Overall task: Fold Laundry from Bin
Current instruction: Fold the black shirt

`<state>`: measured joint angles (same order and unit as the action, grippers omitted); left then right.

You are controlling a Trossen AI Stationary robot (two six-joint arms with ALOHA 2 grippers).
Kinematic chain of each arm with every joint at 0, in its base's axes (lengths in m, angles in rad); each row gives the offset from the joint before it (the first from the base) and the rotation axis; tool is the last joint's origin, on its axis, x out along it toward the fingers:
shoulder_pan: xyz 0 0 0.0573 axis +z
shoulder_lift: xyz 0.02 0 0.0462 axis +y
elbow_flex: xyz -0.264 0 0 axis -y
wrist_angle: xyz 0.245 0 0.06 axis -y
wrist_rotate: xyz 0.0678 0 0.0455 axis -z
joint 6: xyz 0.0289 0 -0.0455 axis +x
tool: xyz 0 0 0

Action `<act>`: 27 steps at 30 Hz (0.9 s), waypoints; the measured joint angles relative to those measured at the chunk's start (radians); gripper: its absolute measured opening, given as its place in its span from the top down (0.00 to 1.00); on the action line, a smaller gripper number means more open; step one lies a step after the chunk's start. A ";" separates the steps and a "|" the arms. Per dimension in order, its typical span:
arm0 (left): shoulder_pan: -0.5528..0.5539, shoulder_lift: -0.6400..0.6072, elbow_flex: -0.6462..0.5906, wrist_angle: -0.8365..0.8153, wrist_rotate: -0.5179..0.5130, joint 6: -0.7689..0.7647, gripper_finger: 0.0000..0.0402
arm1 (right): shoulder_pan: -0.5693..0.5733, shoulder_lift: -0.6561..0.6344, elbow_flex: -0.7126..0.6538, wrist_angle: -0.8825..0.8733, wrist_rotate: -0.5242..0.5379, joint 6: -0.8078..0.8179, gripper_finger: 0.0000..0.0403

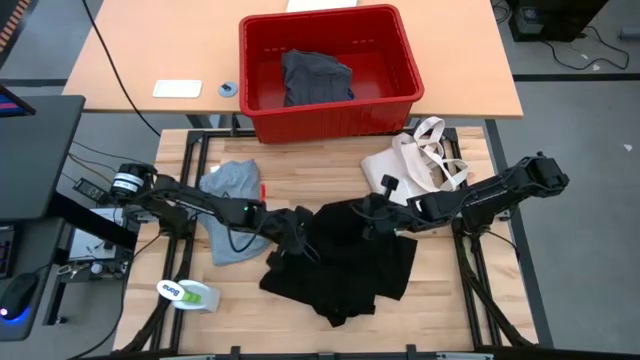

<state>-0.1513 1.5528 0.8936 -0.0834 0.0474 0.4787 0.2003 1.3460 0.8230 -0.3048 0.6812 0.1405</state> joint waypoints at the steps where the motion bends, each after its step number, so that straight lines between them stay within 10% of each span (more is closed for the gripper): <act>1: 0.000 0.000 0.000 -0.024 0.025 -0.031 1.00 | -0.006 0.000 0.000 -0.009 0.010 0.011 0.96; 14: -0.024 0.017 -0.001 -0.171 0.096 -0.227 1.00 | -0.093 0.082 0.000 -0.046 -0.231 -0.197 0.83; 27: -0.012 0.017 -0.001 -0.215 0.016 -0.222 0.98 | -0.130 -0.005 0.000 -0.170 -0.079 -0.283 0.53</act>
<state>-0.1634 1.5696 0.8925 -0.2989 0.0629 0.2564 0.0708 1.3412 0.8230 -0.4748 0.6018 -0.1421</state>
